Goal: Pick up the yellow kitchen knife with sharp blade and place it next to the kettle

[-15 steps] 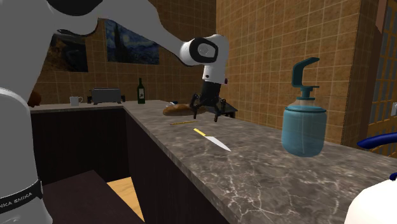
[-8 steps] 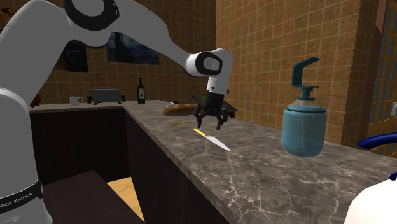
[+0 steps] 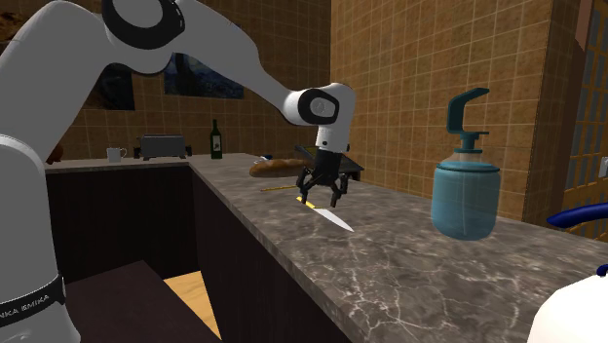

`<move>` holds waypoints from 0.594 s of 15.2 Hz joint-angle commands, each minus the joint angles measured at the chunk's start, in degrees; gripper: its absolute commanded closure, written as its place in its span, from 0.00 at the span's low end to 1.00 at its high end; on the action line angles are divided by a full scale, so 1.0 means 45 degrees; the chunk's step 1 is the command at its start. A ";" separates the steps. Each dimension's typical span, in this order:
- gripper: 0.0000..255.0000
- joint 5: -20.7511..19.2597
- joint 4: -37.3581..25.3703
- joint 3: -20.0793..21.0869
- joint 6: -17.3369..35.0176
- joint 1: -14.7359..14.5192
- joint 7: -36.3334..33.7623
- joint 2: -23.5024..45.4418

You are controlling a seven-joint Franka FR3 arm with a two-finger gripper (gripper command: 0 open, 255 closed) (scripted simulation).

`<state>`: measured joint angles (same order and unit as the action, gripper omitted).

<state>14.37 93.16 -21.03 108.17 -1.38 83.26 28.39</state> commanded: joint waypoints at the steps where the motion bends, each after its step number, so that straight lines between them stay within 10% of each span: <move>1: 0.00 0.0002 0.0000 0.0001 0.0007 0.0002 0.0003 0.0006; 3: 0.00 0.0002 0.0000 0.0001 0.0005 0.0001 0.0002 0.0004; 4: 1.00 0.0002 0.0000 0.0001 0.0005 0.0001 0.0002 0.0004; 9: 1.00 0.0001 -0.0005 0.0000 0.0000 0.0001 0.0000 0.0005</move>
<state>14.40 93.12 -21.00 107.35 -1.46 83.30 27.95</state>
